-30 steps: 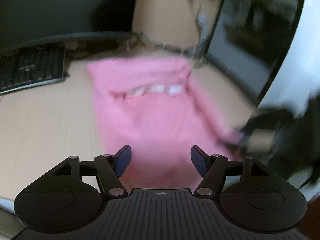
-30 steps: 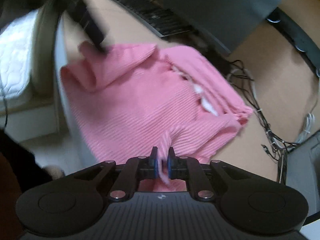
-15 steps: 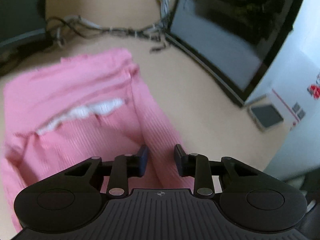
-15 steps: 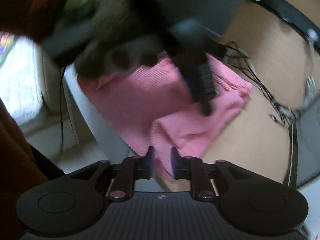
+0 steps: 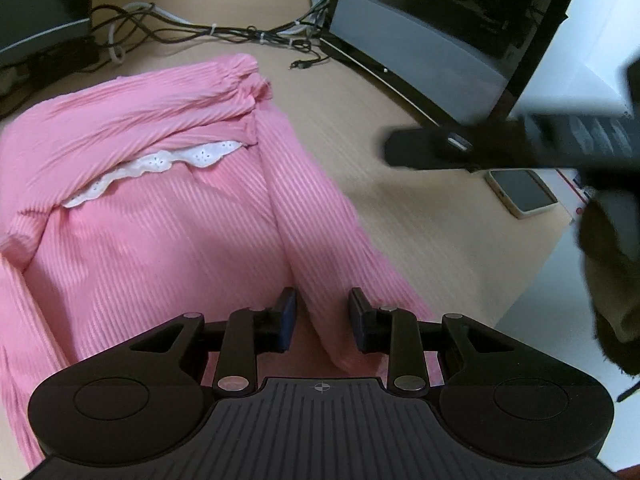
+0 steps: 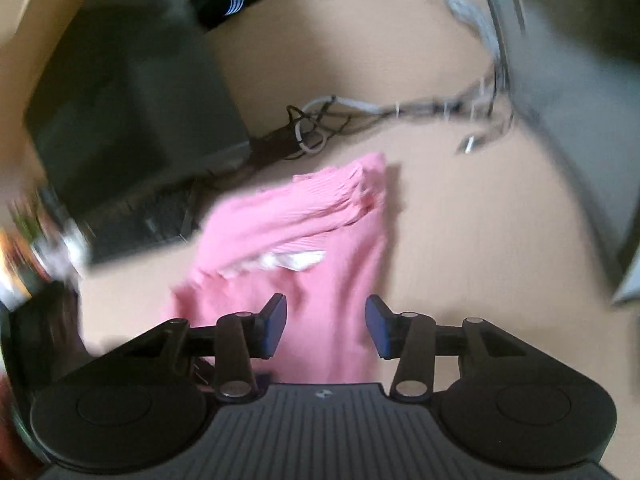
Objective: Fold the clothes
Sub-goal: 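Grasp the dress side with the left gripper and fold it inward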
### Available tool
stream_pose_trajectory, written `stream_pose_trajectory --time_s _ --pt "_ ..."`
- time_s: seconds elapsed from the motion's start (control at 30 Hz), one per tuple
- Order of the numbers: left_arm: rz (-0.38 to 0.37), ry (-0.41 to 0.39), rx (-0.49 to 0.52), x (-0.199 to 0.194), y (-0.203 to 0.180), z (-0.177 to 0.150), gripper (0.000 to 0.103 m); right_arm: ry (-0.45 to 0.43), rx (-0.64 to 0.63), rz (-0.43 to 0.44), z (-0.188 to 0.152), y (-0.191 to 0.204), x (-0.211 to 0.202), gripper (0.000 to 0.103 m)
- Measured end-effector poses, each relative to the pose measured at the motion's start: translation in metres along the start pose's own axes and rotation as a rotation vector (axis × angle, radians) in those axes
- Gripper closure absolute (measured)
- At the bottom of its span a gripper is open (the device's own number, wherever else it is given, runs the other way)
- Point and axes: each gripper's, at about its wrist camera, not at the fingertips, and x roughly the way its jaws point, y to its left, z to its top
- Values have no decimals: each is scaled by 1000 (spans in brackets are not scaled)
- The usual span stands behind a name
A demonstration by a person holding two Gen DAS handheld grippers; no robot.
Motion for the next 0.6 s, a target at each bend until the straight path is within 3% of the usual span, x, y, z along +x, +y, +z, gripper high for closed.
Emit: stream_pose_trajectory --time_s 0.1,0.17,0.33,0.5,0.6 --pt "-4 -8 -9 1 1 0 71 67 70 30 -1 -4 26 60" --pt "-9 -11 -15 0 2 -1 71 117 75 4 -6 -4 42 60" --pt "-57 0 -52 -9 11 -6 71 151 54 -31 -14 -1 49 61" --pt "-117 -32 -56 -60 26 -20 64 172 -7 -86 -18 8 40 61" --pt "-73 -91 -90 -103 49 -31 60 184 -134 -144 -39 24 25 63"
